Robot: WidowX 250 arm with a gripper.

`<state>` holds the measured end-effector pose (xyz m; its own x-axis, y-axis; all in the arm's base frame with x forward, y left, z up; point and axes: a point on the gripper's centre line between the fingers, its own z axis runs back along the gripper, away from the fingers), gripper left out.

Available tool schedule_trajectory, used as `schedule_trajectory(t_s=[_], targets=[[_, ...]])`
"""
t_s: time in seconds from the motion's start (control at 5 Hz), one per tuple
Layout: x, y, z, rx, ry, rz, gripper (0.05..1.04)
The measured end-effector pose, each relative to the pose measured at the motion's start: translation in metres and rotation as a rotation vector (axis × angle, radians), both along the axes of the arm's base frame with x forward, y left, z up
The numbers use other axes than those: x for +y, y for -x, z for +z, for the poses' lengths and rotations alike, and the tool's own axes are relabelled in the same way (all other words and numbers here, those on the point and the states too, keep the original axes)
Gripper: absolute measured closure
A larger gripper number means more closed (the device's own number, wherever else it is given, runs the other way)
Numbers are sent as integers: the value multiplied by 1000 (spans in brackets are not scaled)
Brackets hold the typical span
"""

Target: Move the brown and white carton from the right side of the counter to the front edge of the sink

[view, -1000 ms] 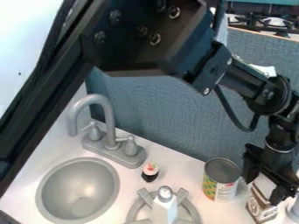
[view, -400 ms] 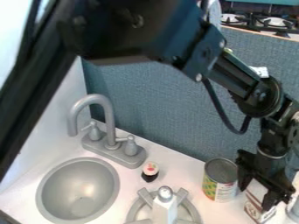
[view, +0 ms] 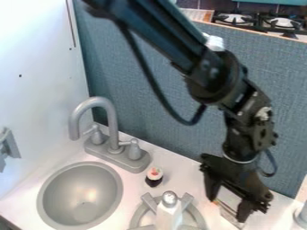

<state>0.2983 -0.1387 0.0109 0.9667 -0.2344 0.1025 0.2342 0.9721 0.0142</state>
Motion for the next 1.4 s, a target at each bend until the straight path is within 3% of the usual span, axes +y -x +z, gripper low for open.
schedule_trajectory(t_s=[0.2,0.4,0.6,0.8,1.0,1.4], targets=[[27,36,1,66,-14,101,252],[62,62,-6,191,-8,250,252],[73,84,8,232,85,293,252],[68,93,9,283,122,256,252],[69,101,7,318,113,259,252],[115,97,-16,387,16,396,252]])
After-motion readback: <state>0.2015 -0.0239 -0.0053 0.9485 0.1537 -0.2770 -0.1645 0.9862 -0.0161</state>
